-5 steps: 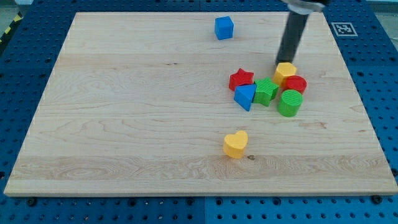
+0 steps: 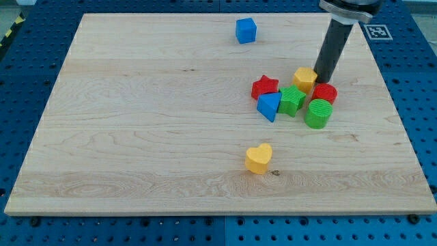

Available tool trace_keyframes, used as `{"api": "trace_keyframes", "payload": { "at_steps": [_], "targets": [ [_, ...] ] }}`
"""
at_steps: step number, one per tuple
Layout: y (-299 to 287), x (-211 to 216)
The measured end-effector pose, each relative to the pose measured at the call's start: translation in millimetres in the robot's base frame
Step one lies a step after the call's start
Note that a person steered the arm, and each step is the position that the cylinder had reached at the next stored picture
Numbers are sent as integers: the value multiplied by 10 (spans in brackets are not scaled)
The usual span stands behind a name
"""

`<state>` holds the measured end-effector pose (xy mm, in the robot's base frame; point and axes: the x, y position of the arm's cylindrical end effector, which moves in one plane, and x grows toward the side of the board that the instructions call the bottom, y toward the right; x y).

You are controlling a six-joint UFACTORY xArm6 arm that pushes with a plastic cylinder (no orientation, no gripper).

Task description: Place the yellow hexagon on top of the red star

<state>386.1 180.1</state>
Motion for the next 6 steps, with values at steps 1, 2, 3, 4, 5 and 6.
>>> {"api": "trace_keyframes", "payload": {
  "at_steps": [1,2,3,4,5,6],
  "targets": [
    [118,206],
    [21,330],
    [-401,195],
    [-816,-58],
    [-795,-68],
    [-384,-68]
  ]
}}
